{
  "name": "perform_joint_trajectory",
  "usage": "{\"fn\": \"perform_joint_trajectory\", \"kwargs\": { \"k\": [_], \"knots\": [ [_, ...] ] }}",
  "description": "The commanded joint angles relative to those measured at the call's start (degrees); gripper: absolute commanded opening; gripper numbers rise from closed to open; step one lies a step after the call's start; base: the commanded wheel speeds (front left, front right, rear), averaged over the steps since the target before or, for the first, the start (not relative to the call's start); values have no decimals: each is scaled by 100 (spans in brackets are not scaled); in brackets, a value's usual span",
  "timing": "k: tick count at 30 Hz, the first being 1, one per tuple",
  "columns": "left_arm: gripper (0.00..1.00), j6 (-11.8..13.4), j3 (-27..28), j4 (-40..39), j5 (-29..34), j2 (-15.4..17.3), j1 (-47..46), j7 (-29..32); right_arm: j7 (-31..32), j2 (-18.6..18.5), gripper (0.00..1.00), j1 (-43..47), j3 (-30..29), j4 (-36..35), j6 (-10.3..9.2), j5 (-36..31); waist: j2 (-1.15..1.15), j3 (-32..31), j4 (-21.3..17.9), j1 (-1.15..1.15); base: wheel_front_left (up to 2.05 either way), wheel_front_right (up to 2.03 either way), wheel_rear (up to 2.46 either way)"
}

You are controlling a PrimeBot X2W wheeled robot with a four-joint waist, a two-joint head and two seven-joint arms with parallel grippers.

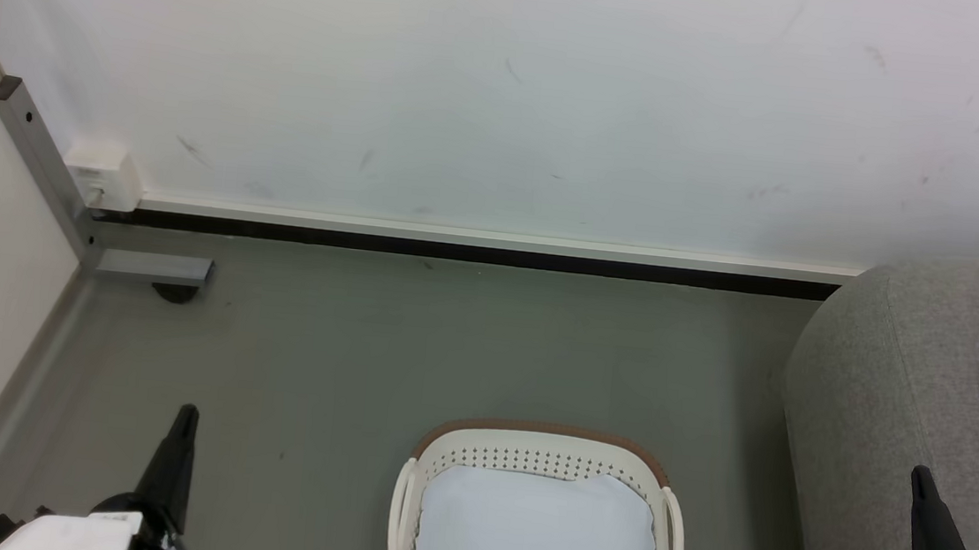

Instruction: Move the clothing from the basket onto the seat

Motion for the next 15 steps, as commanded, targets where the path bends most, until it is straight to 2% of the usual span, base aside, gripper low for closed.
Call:
{"fn": "perform_joint_trajectory", "kwargs": {
  "k": [1, 15],
  "knots": [
    [0, -24, 12, -23, -76, 12, -48, 22, 18, -2, 0, -70, -22, -30, -12, 6, 0, 0, 0, 0, 0, 0, 0],
    [0, -24, 11, -23, -76, 12, -48, 22, 17, -2, 0, -70, -22, -30, -12, 6, 0, 0, 0, 0, 0, 0, 0]
  ]
}}
